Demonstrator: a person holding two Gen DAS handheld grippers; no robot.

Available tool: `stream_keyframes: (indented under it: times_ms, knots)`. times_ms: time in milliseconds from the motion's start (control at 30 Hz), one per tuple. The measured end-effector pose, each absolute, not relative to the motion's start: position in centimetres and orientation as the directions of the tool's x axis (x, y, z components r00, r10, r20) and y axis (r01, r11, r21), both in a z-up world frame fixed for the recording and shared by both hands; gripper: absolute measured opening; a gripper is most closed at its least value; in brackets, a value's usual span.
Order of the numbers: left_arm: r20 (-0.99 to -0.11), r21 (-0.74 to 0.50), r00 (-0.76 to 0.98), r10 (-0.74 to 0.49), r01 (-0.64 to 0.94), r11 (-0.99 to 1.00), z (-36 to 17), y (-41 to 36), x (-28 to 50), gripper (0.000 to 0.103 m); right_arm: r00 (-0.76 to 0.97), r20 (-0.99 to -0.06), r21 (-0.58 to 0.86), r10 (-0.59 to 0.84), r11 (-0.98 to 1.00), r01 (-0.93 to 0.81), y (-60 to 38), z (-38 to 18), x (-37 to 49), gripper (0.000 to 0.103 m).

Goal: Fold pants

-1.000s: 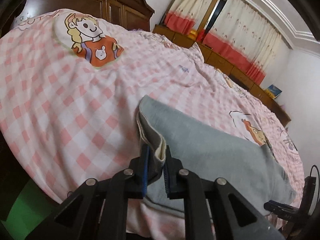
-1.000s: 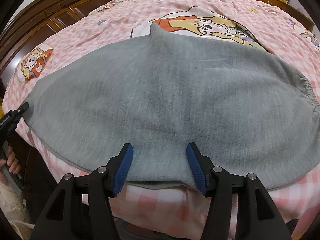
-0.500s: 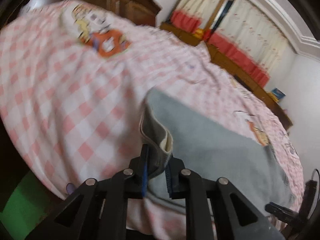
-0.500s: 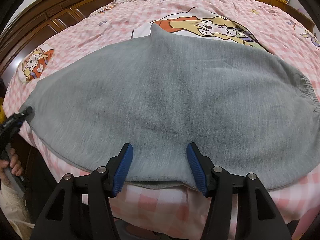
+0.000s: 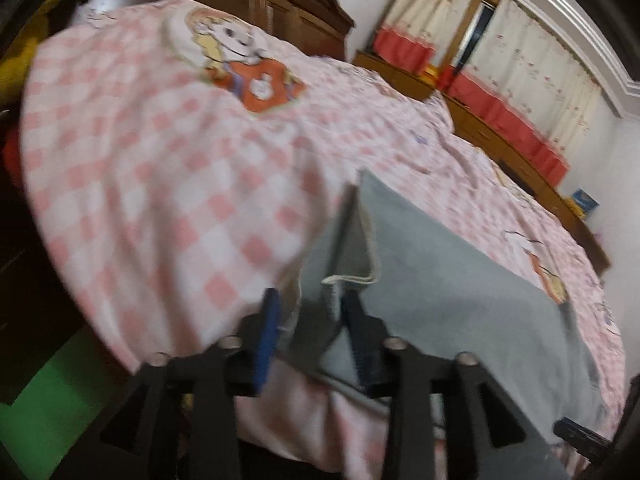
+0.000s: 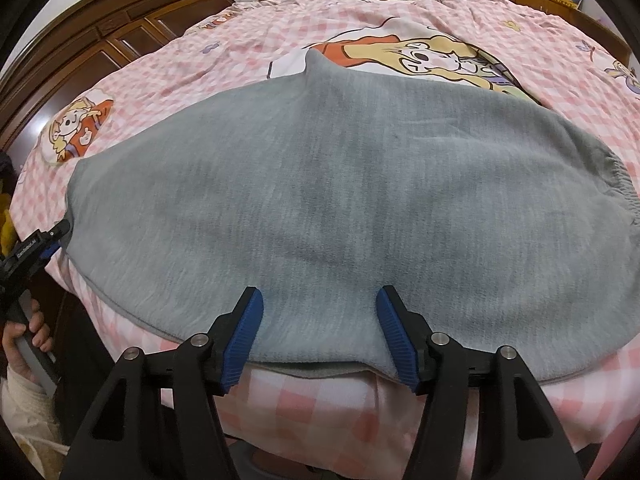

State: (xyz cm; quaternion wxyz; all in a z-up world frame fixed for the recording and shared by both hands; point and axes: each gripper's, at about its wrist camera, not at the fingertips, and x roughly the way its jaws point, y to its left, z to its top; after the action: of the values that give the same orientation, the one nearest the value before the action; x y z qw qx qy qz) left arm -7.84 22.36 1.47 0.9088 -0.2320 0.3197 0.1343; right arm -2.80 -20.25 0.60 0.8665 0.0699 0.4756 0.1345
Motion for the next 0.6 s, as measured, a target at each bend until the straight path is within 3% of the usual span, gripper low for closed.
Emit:
stream_keyframes:
  times_ms: [67, 167, 367, 467, 600]
  knots:
    - [-0.646, -0.336, 0.753, 0.121, -0.423, 0.841, 1.0, 22.8, -8.2, 0.051, 0.512, -0.805, 0.248, 0.300, 0.954, -0.169, -20.2, 0.6, -2.8, 0.063]
    - [-0.653, -0.363, 0.750, 0.109, -0.436, 0.823, 0.5, 23.3, -8.2, 0.053, 0.513, -0.804, 0.247, 0.300, 0.954, -0.171, -20.1, 0.6, -2.8, 0.064]
    - [-0.637, -0.399, 0.771, 0.012, -0.343, 0.850, 0.8, 22.0, -7.5, 0.047, 0.516, -0.802, 0.247, 0.301, 0.954, -0.171, -20.1, 0.6, -2.8, 0.064]
    - [-0.653, -0.360, 0.756, 0.036, -0.352, 0.864, 0.6, 21.1, -6.9, 0.046, 0.516, -0.802, 0.248, 0.301, 0.954, -0.171, -20.1, 0.6, -2.9, 0.064]
    - [-0.646, -0.403, 0.762, 0.033, -0.378, 0.833, 0.3, 21.6, -6.6, 0.046, 0.519, -0.799, 0.249, 0.303, 0.953, -0.172, -20.1, 0.6, -2.9, 0.064]
